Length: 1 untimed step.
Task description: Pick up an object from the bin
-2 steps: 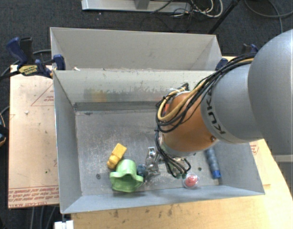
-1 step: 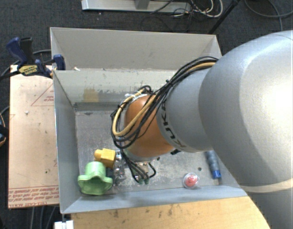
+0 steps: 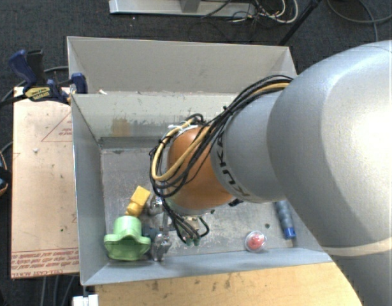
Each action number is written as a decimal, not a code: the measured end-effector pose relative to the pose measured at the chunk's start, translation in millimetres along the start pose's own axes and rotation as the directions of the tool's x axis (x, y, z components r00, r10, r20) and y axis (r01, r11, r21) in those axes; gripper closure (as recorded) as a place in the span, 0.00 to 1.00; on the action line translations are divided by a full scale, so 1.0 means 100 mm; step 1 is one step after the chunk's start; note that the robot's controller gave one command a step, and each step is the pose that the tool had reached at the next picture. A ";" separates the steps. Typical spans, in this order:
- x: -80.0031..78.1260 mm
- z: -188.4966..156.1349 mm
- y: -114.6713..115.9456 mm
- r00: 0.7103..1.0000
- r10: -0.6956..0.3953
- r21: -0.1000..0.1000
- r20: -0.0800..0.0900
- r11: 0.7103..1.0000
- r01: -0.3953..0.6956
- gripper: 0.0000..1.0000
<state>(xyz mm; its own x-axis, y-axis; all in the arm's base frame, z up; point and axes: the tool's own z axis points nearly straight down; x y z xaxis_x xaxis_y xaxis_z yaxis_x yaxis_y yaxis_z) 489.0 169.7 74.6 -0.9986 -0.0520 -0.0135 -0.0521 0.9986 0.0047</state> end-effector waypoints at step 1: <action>0.02 0.00 0.00 1.000 -0.002 0.000 -0.005 1.000 0.002 1.00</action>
Offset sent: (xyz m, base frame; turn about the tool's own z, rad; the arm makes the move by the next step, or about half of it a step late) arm 0.0000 0.0000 0.0000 0.0000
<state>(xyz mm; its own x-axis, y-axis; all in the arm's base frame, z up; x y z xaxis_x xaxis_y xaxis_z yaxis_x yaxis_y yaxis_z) 487.0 169.9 74.3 -0.9985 -0.0538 -0.0080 -0.0539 0.9985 0.0043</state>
